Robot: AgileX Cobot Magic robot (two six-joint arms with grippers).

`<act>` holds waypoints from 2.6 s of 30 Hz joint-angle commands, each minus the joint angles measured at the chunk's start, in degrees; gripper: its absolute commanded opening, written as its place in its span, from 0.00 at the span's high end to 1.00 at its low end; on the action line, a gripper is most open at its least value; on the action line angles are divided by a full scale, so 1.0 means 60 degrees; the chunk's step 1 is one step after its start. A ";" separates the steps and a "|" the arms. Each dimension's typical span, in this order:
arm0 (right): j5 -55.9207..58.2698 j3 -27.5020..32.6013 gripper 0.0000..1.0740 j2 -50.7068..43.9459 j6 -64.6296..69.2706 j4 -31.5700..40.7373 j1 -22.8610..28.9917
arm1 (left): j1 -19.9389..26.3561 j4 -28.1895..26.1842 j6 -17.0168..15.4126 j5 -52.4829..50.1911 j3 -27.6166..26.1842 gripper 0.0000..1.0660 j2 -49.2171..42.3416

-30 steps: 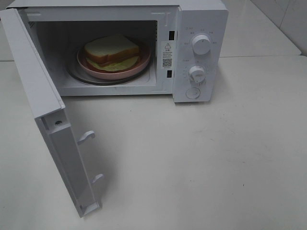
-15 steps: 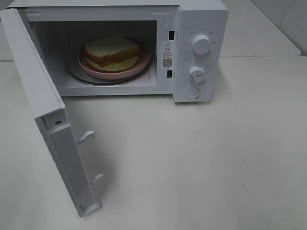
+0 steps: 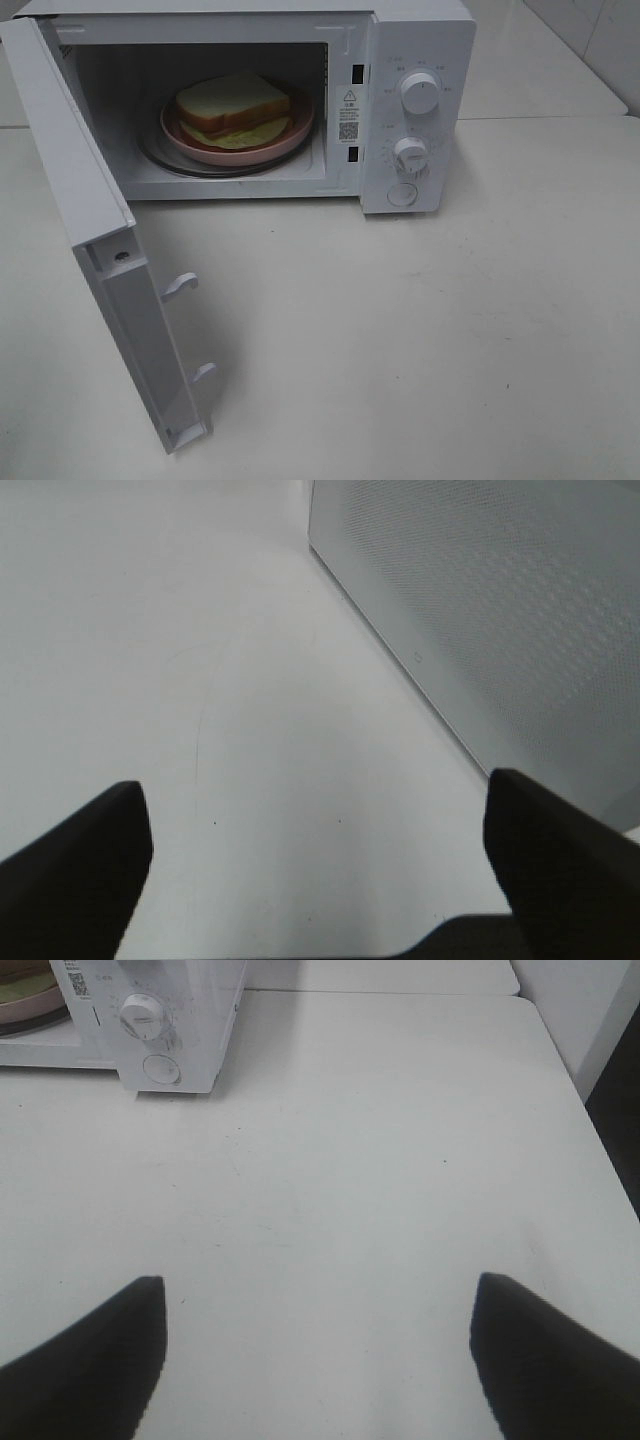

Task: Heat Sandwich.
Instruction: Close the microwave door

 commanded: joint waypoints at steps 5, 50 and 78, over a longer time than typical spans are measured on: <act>-0.0095 -0.0010 0.30 -0.0258 0.0086 -0.0019 -0.0029 | -0.0105 0.0334 -0.0019 -0.1891 -0.0086 0.50 0.0926; -0.0095 -0.0010 0.30 -0.0258 0.0115 -0.0019 -0.0029 | -0.0105 0.4383 -0.1671 -1.6186 0.2464 1.00 0.9358; -0.0095 -0.0010 0.30 -0.0258 0.0086 -0.0019 -0.0029 | -0.2617 0.4622 -0.2129 -1.8430 0.1232 1.00 1.2662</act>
